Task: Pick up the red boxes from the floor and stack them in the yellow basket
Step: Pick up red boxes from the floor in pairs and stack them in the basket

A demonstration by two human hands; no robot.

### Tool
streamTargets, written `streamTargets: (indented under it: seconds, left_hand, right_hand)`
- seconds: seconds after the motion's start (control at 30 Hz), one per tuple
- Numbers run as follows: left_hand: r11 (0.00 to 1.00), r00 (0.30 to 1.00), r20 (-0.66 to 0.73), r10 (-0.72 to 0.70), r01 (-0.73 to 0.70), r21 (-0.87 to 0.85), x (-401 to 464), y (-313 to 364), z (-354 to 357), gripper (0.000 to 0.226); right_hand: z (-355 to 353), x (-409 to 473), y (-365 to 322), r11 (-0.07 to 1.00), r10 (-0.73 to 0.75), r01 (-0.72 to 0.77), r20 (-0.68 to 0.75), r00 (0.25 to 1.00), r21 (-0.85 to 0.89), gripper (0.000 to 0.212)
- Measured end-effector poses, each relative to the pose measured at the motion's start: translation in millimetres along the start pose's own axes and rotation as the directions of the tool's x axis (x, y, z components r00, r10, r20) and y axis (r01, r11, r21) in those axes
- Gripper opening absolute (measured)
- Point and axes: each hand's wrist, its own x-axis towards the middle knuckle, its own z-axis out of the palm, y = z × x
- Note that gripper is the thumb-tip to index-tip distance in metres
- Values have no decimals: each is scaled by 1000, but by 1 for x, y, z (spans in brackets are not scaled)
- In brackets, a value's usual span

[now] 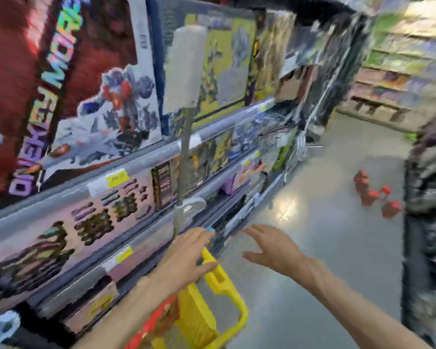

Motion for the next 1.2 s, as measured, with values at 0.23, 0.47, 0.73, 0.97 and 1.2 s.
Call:
streamTargets:
  seconds: [0.23,0.47,0.73,0.97,1.2]
  left_hand:
    - [956,957,-4,291,-291,34,134,112,-15,79]
    - [896,896,14,443,-443,35,294,210,23,79]
    - [897,897,7,441,-441,-23,471,284,92,82]
    - [887,889,25,457,-454,-86,629,308,155,80]
    - [880,885,10,466,-462,-114,830,309,195,72]
  right_hand:
    - [-88,-80,101,972,234,-225,-206,950,66,76]
    - [-130,-136,250,914,406,-393,-305,861,104,74]
    - [-163,-151,437,866,482,-495,-377,791,70,79]
    - [-167,-96,590,831,543,-546,-365,756,107,77]
    - [-177,3,753,778,627,-587,-353,695,227,74]
